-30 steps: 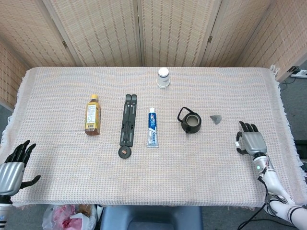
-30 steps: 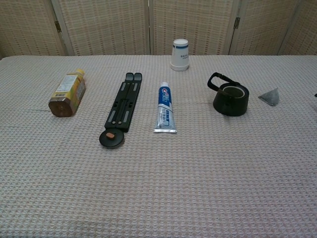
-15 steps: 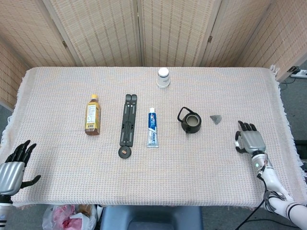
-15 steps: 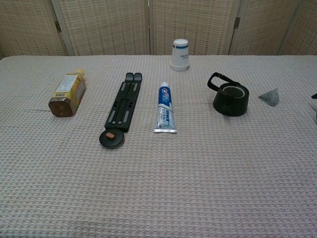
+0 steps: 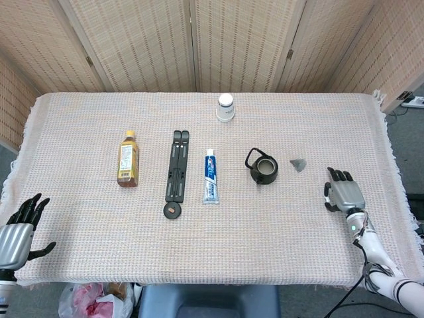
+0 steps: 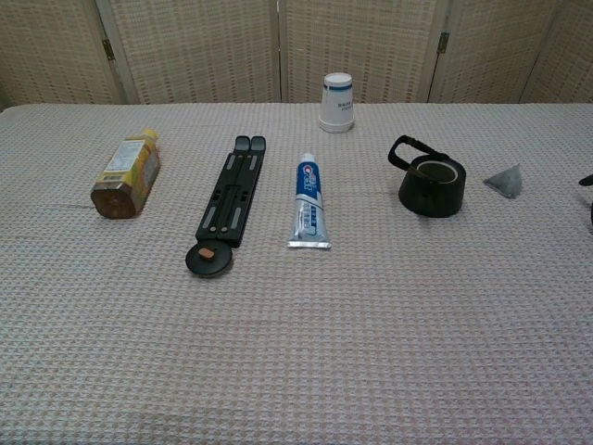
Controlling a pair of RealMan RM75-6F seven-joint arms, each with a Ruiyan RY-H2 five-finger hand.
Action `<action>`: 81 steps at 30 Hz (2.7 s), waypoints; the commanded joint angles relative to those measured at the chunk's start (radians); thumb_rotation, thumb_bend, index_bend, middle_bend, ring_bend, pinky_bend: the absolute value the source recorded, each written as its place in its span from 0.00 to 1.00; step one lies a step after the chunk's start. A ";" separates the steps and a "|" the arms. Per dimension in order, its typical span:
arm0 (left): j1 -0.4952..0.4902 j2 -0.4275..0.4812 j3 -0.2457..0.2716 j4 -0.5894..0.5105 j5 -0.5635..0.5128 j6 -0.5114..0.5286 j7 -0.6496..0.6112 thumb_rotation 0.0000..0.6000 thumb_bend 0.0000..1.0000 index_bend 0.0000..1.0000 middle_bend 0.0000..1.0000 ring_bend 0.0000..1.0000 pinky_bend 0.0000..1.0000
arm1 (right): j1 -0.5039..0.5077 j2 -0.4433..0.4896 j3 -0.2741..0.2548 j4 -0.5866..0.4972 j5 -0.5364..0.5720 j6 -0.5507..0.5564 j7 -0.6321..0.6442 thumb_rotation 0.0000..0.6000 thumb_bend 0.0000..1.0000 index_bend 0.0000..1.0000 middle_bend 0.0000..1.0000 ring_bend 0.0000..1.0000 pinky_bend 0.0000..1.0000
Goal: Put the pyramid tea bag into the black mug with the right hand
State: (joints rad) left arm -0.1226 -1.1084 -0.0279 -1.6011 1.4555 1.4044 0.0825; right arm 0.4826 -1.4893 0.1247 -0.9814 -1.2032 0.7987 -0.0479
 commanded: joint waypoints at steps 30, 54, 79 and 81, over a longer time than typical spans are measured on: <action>0.000 -0.004 0.005 -0.006 -0.005 -0.006 0.025 1.00 0.22 0.00 0.00 0.00 0.25 | -0.010 0.301 0.130 -0.513 -0.014 0.247 -0.016 1.00 0.23 0.55 0.02 0.00 0.00; -0.045 0.026 -0.037 0.014 -0.088 -0.096 -0.057 1.00 0.22 0.00 0.00 0.00 0.25 | 0.190 0.332 0.257 -0.602 0.184 0.147 -0.111 1.00 0.23 0.55 0.02 0.00 0.00; -0.048 0.053 -0.050 0.019 -0.115 -0.108 -0.129 1.00 0.22 0.00 0.00 0.00 0.25 | 0.331 0.190 0.220 -0.390 0.246 0.044 -0.113 1.00 0.23 0.55 0.02 0.00 0.00; -0.048 0.054 -0.049 0.020 -0.113 -0.109 -0.131 1.00 0.22 0.00 0.00 0.00 0.25 | 0.333 0.184 0.213 -0.386 0.243 0.048 -0.120 1.00 0.23 0.55 0.02 0.00 0.00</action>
State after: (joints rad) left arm -0.1709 -1.0543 -0.0769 -1.5810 1.3420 1.2950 -0.0485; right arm 0.8143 -1.3030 0.3392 -1.3688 -0.9591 0.8456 -0.1655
